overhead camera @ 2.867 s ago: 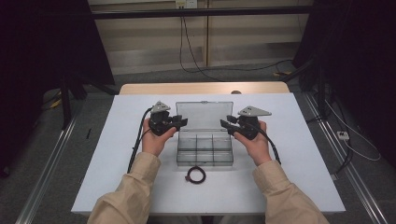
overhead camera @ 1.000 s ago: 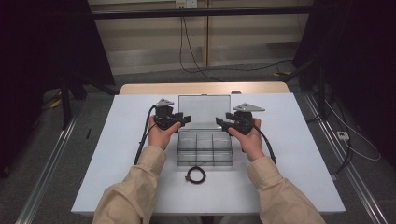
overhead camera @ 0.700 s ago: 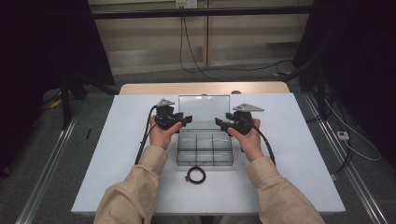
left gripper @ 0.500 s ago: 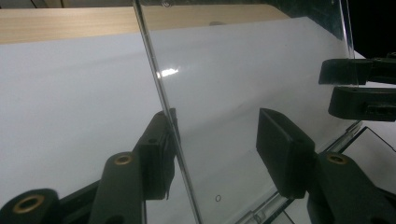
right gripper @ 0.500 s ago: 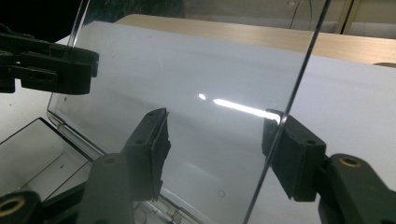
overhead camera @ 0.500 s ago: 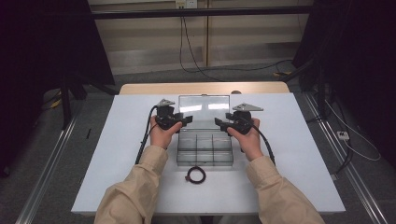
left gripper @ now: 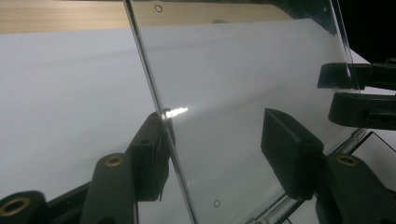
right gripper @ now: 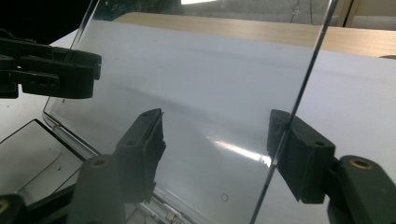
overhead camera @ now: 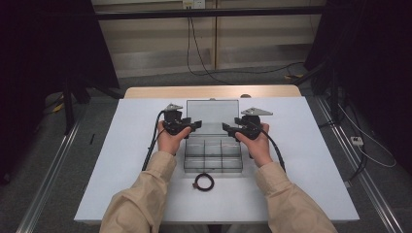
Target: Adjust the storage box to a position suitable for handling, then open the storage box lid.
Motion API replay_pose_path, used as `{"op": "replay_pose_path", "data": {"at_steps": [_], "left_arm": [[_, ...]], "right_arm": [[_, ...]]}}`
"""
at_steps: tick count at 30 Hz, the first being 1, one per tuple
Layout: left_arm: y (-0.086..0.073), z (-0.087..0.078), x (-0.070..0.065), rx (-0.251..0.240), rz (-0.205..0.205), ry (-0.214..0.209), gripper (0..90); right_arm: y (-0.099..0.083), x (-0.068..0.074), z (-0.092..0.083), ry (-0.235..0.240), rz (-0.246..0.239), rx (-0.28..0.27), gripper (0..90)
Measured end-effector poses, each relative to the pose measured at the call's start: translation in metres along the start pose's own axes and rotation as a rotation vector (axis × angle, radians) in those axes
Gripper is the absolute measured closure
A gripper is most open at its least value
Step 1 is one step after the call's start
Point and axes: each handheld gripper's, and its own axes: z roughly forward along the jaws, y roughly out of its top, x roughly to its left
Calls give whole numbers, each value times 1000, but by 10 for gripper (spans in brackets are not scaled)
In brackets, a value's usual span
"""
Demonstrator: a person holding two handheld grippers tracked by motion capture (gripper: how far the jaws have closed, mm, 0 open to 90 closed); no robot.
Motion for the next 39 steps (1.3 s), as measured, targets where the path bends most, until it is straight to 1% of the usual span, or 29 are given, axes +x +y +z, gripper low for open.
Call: {"op": "replay_pose_path", "data": {"at_steps": [3,9,20,34,39], "left_arm": [[-1,1,0,0,-10,-2,421],[-1,2,1,3,-16,-4,413],[-1,3,0,7,-14,2,404],[-2,6,1,13,-24,-4,381],[-4,8,1,19,-36,-4,357]], "right_arm": [[-1,0,1,2,7,3,340],[-1,0,3,3,16,4,329],[-1,0,3,3,14,7,323],[-2,-1,6,8,26,13,301],[-2,-2,7,13,35,20,294]]}}
